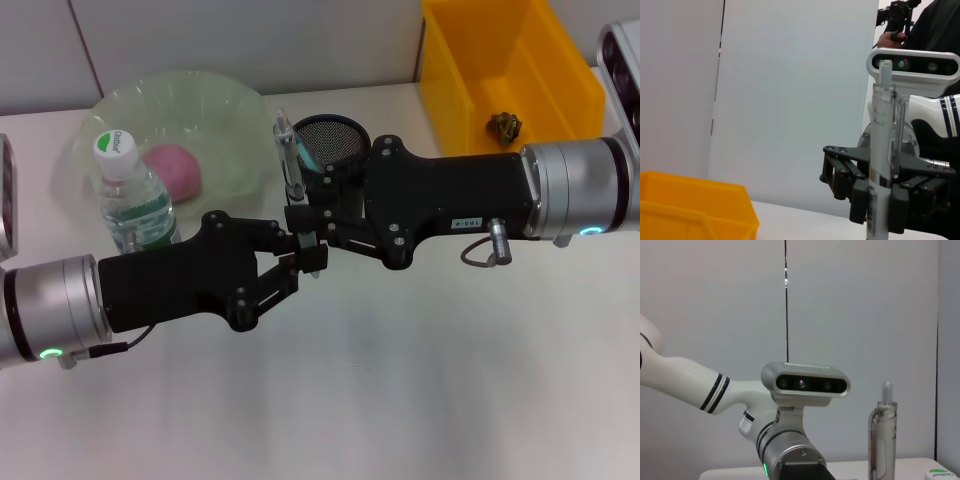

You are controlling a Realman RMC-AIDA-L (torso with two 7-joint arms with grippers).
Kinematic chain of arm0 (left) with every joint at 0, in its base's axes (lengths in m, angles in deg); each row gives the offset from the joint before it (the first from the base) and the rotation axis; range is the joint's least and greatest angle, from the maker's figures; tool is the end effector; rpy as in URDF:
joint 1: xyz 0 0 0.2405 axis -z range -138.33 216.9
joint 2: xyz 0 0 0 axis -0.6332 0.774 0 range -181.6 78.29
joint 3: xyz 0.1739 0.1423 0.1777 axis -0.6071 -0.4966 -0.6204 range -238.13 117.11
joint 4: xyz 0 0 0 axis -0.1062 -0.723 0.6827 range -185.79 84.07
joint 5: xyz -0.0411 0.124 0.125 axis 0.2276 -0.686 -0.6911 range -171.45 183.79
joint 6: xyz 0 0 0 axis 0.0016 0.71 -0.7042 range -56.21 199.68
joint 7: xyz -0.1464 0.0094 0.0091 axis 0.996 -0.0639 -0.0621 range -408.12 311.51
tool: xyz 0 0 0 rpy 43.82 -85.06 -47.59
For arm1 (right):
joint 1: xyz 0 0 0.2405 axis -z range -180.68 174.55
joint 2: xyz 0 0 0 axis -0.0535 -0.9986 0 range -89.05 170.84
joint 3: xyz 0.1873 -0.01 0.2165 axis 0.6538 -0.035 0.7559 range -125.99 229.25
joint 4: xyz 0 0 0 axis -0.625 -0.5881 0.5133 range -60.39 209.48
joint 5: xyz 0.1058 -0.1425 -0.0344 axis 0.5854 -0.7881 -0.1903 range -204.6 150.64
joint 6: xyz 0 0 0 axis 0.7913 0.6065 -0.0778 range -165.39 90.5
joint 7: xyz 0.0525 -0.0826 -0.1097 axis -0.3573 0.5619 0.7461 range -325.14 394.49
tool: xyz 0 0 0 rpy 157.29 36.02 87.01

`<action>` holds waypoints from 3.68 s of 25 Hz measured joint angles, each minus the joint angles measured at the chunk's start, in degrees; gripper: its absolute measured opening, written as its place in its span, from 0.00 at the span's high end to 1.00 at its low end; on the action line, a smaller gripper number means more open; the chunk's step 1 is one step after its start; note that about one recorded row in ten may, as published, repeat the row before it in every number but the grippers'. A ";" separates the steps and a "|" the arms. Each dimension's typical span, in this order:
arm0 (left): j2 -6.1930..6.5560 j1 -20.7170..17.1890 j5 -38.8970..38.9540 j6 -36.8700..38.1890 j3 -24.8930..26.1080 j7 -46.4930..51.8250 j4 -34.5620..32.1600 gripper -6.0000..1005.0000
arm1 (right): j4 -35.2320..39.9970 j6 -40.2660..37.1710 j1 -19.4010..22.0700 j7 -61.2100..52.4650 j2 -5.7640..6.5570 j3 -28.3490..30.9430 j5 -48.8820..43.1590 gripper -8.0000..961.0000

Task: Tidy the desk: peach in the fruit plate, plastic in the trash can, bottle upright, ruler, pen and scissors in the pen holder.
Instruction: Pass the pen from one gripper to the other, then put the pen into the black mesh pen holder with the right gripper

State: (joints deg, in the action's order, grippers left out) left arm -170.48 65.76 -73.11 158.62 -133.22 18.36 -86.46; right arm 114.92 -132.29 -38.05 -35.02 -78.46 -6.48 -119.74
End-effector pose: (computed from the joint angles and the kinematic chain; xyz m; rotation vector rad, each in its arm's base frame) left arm -0.2148 0.2958 -0.0501 -2.7885 -0.2846 -1.0554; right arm 0.1767 0.3255 -0.0256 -2.8587 0.0261 1.0390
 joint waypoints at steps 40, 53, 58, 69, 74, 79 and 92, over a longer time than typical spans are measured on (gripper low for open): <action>0.62 -6.68 -0.41 2.24 0.85 3.25 0.04 0.36 | -3.76 16.30 1.47 7.98 0.02 9.73 10.15 0.82; 0.60 -8.20 -1.20 2.36 -1.02 3.71 0.61 0.34 | -14.10 26.62 -5.73 14.33 -0.16 9.51 11.55 0.79; 0.61 -8.11 -1.64 2.33 -0.83 4.09 0.62 0.33 | -17.35 29.74 -7.48 15.22 -0.20 9.52 11.57 0.78; 1.03 -7.75 -2.46 2.58 -0.43 5.23 0.17 0.17 | -25.97 35.51 -11.25 20.42 -0.41 9.80 12.78 0.76; 1.31 -7.75 -2.46 2.78 -0.41 5.31 0.17 0.18 | -28.35 36.94 -11.86 22.13 -0.47 9.63 14.20 0.75; 1.45 -7.86 -2.46 3.12 -0.41 5.37 0.12 0.18 | -29.35 38.06 -11.76 22.27 -0.52 9.71 14.28 0.74; 1.61 -8.19 -2.46 4.01 -0.41 5.41 0.09 0.18 | -29.78 35.52 -9.95 21.95 -0.47 9.12 14.18 0.54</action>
State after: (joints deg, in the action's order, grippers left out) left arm -168.87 57.57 -75.57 162.64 -133.63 23.77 -86.37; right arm 85.13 -96.77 -48.00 -13.07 -78.93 2.63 -105.57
